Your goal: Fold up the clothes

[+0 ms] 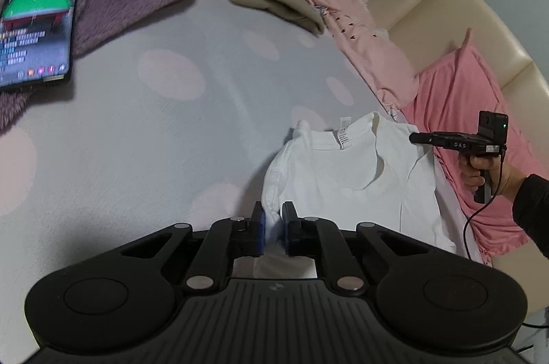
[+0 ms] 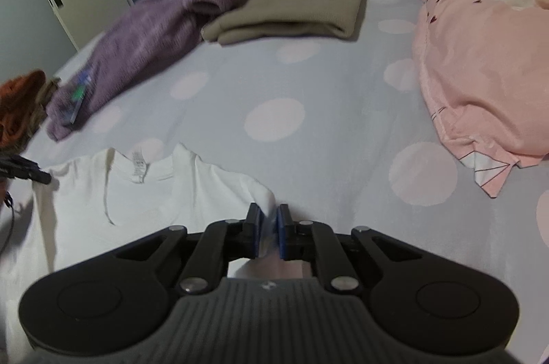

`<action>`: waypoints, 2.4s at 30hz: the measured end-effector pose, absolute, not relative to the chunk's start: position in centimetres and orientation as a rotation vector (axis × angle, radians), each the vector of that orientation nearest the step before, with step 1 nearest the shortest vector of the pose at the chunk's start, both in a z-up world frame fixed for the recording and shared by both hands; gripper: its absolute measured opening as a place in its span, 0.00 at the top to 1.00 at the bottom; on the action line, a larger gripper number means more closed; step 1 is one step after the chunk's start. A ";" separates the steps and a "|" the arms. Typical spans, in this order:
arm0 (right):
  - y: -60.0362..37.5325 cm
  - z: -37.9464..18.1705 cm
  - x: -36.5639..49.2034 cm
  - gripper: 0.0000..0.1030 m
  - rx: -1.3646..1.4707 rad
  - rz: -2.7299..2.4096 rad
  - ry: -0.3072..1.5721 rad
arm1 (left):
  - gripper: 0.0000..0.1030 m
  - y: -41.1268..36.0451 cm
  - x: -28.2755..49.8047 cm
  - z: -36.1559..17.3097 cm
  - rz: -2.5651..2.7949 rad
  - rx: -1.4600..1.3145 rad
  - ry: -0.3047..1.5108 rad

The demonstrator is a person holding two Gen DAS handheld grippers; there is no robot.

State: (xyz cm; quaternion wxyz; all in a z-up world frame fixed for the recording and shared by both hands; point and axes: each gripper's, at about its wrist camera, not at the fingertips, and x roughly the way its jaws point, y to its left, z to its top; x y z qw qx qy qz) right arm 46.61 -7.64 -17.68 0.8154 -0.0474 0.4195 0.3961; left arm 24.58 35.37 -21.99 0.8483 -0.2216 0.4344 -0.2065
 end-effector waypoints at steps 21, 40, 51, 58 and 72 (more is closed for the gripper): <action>-18.0 -10.7 34.3 0.90 0.043 0.993 0.797 | 0.93 31.5 13.2 -16.7 -0.592 -0.481 0.804; -26.6 -14.9 17.9 0.90 0.102 0.939 0.949 | 0.93 25.6 0.7 -19.6 -0.744 -0.304 0.915; -26.0 -19.4 14.0 0.82 -0.248 0.882 1.102 | 0.85 20.4 -3.9 -21.0 -0.872 0.184 0.977; -25.1 -15.4 13.9 0.66 -0.050 0.870 0.943 | 0.74 22.1 -4.7 -18.2 -0.897 0.143 0.917; -13.9 -19.6 13.9 0.60 -0.250 1.145 1.109 | 0.58 14.9 -0.6 -20.3 -1.066 0.097 0.912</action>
